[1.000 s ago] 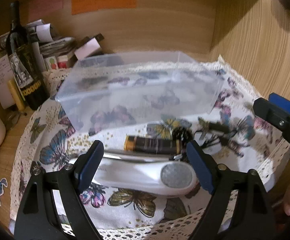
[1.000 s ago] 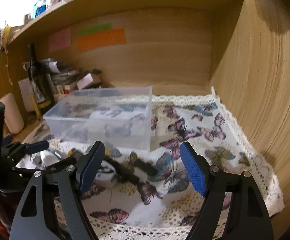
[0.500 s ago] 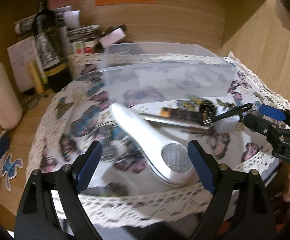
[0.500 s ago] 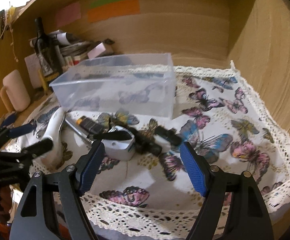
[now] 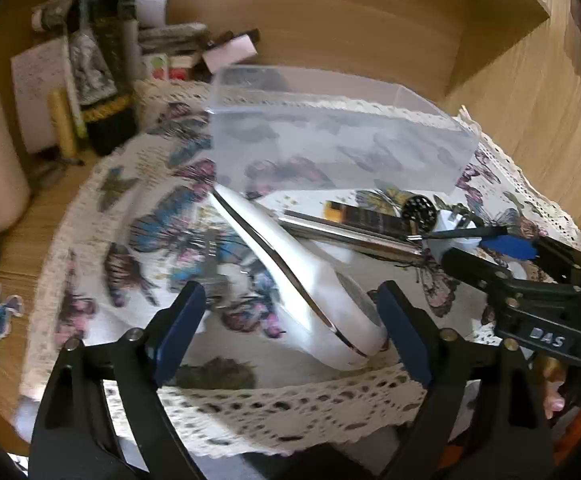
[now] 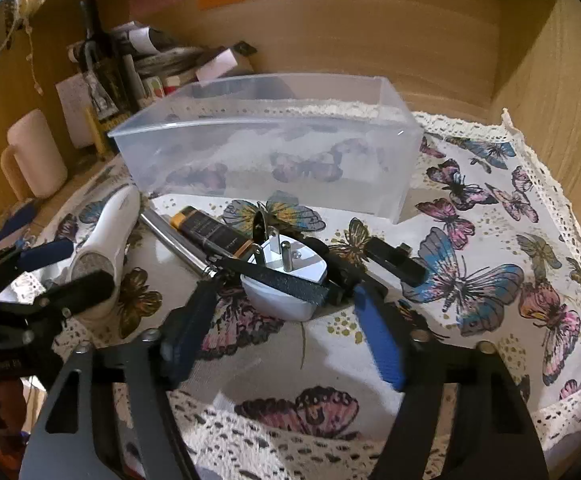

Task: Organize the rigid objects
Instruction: 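Grasp the white plug adapter with the right tool while the left tool grasps the white handheld device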

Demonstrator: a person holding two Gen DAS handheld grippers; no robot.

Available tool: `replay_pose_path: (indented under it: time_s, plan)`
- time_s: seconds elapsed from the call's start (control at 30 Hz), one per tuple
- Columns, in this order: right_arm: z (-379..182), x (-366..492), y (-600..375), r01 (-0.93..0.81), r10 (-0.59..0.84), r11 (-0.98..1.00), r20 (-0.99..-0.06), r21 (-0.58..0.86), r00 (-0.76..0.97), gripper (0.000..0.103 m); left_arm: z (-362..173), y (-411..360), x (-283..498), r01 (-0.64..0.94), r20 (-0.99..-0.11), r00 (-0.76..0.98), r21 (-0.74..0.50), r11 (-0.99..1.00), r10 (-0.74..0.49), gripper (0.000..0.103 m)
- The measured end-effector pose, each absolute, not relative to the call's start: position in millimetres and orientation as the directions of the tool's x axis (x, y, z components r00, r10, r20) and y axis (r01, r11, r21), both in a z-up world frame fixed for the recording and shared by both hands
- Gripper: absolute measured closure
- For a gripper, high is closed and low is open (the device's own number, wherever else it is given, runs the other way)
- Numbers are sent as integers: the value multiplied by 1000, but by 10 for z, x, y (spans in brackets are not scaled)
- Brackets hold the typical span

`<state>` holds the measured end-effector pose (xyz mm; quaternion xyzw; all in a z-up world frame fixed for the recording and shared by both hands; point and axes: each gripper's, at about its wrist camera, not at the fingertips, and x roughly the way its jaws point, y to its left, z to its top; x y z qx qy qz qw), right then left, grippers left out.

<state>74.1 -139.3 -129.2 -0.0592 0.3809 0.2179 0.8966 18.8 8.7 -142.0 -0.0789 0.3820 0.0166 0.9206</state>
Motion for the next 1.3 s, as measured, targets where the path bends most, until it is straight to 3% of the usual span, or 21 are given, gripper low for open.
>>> replay_pose_path:
  time_s: [0.17,0.37,0.47,0.83,1.3]
  plan:
    - [-1302,823,-1364,-402,313,914,-710,46,631,47,-1507,-52,210,-95,-714,700,-45,994,35,37]
    - [-1311,861,-1366,-392,312,918,-701,49,641,55,-1517,27,139,-120,-706,706,-39,992,57,50]
    - [-1286,829,-1368,-399,312,916,-693,37,650,63,-1509,51,123,-128,-701,710,-40,991,63,52]
    - [-1072,650,-1526,-379,314,925,-636,36,705,63,-1226,159,-75,-146,-643,758,2,989,113,63]
    - [-628,571,-1572,-384,348,923,-510,37,786,63,-614,136,-147,-65,-514,857,-38,997,36,64]
